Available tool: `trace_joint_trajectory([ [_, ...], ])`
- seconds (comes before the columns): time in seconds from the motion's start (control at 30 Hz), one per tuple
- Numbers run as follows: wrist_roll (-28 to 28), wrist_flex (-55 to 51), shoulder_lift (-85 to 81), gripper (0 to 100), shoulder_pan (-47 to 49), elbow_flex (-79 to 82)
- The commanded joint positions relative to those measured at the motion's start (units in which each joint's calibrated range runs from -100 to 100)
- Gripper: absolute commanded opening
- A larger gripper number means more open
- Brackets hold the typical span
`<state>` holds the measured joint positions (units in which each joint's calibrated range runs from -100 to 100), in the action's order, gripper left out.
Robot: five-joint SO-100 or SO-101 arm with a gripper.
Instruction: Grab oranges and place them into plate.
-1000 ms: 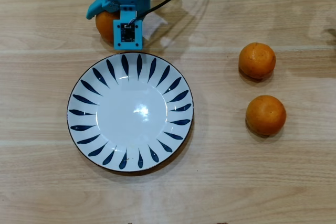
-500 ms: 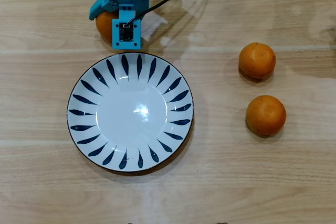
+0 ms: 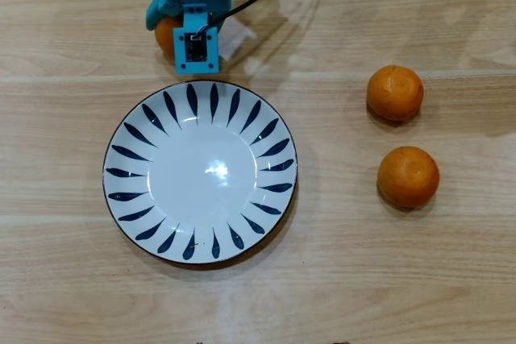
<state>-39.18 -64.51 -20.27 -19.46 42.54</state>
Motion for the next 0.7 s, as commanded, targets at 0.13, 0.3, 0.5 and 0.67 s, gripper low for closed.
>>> trace_joint_trajectory([
  [0.13,-0.34,-11.94,-6.1,34,3.81,-26.2],
  [0.3,-3.06,-4.2,-5.17,34,13.73,-26.56],
  [0.5,-6.3,9.38,-0.35,34,20.43,-17.69],
  [0.67,-7.09,19.18,-0.19,39,21.72,-8.82],
])
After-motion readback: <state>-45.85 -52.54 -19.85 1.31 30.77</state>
